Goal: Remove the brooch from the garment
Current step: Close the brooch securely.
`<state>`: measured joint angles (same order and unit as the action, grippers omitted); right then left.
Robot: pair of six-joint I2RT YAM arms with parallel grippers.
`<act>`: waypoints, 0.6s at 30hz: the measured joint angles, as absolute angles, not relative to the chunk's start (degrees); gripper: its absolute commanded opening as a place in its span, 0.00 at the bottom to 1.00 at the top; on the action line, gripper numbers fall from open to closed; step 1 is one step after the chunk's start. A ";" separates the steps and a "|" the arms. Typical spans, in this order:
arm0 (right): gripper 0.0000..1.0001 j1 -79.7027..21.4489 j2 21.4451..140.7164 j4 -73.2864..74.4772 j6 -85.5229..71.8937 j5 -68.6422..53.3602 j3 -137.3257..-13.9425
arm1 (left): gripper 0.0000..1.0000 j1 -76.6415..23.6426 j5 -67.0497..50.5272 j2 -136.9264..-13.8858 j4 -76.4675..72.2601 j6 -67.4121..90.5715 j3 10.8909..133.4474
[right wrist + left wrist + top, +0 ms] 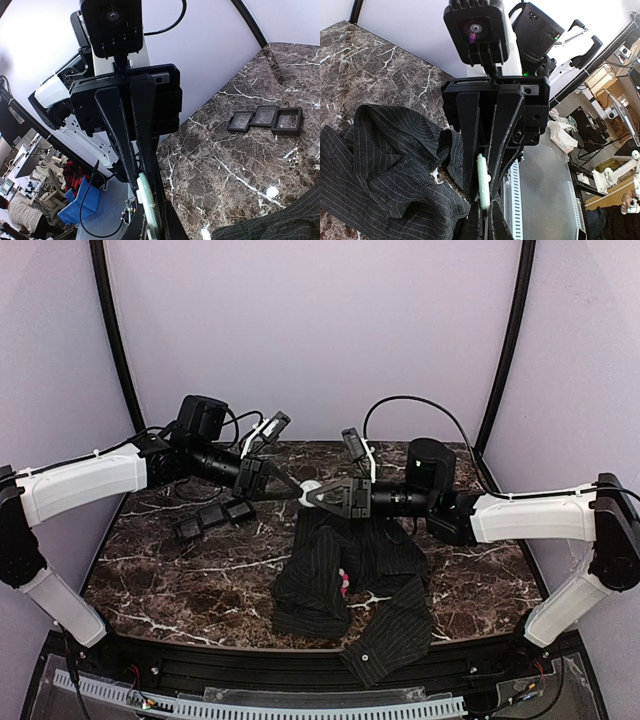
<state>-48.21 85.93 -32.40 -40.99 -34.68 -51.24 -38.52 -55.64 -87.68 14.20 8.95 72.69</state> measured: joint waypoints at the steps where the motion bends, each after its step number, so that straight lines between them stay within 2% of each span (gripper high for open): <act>1: 0.09 -48.21 85.91 -32.60 -41.01 -34.61 -51.18 | 0.01 -38.52 -55.59 -87.68 14.17 8.95 72.69; 18: 0.08 -48.05 84.93 -33.45 -41.50 -33.36 -49.63 | 0.01 -38.92 -53.91 -87.70 14.11 8.84 72.69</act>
<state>-48.05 84.93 -33.45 -41.50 -33.36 -49.63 -38.92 -53.91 -87.70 14.11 8.84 72.69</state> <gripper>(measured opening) 0.086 0.027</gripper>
